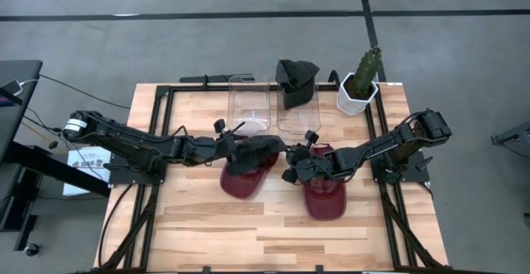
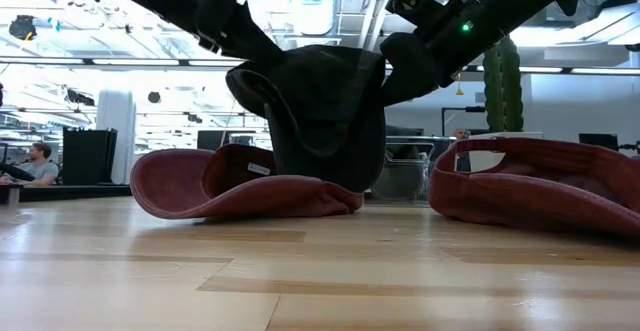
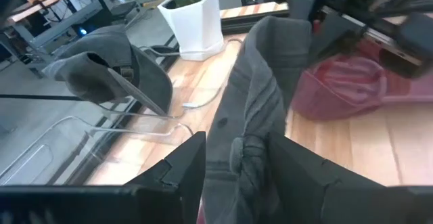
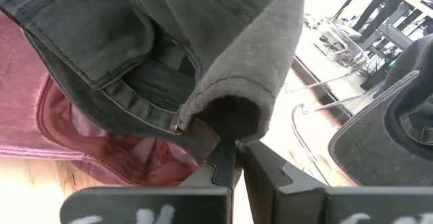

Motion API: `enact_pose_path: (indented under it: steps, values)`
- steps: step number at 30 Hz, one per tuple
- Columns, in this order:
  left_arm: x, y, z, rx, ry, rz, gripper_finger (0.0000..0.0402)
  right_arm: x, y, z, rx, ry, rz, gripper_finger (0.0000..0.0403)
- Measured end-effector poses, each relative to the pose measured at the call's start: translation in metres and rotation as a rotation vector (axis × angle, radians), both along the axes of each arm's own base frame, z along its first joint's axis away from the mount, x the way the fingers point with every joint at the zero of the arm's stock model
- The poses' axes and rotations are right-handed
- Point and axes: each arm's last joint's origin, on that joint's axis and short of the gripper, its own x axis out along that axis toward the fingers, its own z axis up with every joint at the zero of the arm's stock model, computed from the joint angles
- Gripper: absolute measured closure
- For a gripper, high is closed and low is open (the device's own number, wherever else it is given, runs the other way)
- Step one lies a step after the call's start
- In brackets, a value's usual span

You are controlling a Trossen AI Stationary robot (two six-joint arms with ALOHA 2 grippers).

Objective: Pick & Place hat
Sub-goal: Put the black cap into the right transparent bin

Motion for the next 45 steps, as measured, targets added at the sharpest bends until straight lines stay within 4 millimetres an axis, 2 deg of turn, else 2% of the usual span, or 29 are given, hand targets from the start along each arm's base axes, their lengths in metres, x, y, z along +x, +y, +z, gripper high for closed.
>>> enact_pose_path:
  steps: [7,11,20,26,31,36,45]
  values:
    - [0.001,0.019,0.001,0.0,-0.007,0.074,0.0258,0.0,0.0,0.0,0.001,-0.002,0.0,0.0396]
    - [0.002,0.025,0.001,-0.001,-0.013,0.098,0.0278,0.0,0.0,0.0,0.0,-0.002,0.0,0.0396]
    - [0.005,0.023,0.009,-0.042,-0.106,0.028,0.0382,0.0,0.0,0.0,0.0,-0.001,0.0,0.0396]
    - [0.006,0.023,0.011,-0.069,-0.13,0.026,0.0374,0.0,0.0,0.0,0.0,-0.001,0.0,0.0396]
    - [0.006,0.023,0.011,-0.069,-0.129,0.025,0.0384,0.0,0.0,0.0,0.006,0.001,0.006,0.0394]
    - [0.006,0.023,0.011,-0.069,-0.133,0.025,0.0382,0.001,0.002,-0.001,0.036,0.011,0.05,0.0366]
    - [0.006,0.023,0.011,-0.069,-0.133,0.025,0.0381,-0.001,0.003,-0.002,0.024,0.049,0.078,0.0271]
